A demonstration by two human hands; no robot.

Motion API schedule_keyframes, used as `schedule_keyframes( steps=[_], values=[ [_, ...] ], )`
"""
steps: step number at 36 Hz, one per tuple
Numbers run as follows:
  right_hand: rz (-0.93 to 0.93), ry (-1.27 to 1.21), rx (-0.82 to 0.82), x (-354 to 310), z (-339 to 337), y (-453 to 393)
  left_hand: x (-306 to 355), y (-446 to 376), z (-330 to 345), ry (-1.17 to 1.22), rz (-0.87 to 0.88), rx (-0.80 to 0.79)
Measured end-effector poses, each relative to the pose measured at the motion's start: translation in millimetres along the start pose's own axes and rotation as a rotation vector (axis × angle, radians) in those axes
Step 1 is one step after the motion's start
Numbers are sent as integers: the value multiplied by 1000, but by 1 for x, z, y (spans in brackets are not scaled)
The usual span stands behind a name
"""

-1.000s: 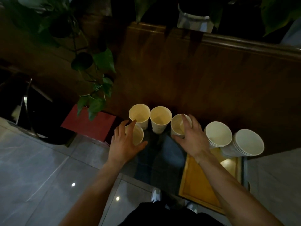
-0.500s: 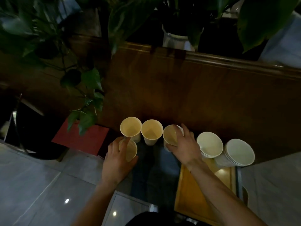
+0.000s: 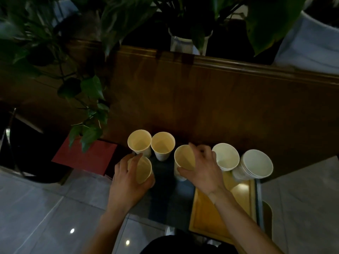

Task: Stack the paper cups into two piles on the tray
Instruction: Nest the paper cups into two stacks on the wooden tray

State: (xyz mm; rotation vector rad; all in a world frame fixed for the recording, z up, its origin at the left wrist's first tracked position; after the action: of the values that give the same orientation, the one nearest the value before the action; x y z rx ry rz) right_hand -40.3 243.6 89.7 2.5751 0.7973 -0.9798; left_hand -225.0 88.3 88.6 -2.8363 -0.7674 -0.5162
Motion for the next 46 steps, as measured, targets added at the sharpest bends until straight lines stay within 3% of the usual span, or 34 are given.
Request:
schedule_keyframes(
  steps=[13,35,46],
  values=[
    [164,-337,52,29,-67,72,75,-6,-19,119,154,81],
    [173,-336,589,90,-216,116,218,-47,-42,197,451,169],
    [213,-194,495,116,-212,91,239,-62,-10,182,454,121]
  ],
)
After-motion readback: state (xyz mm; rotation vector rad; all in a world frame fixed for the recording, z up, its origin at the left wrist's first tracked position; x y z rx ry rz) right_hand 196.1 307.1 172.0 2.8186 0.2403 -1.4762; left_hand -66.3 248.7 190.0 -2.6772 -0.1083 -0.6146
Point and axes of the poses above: each hand's wrist, its own y-axis away from the middle knuckle, its own z-axis out of the palm, x = y × z, the point moved 7 cm from there along -y, towards the middle knuckle, and after that the axes turned 11 degrees about -y, right-handed, at the moved point
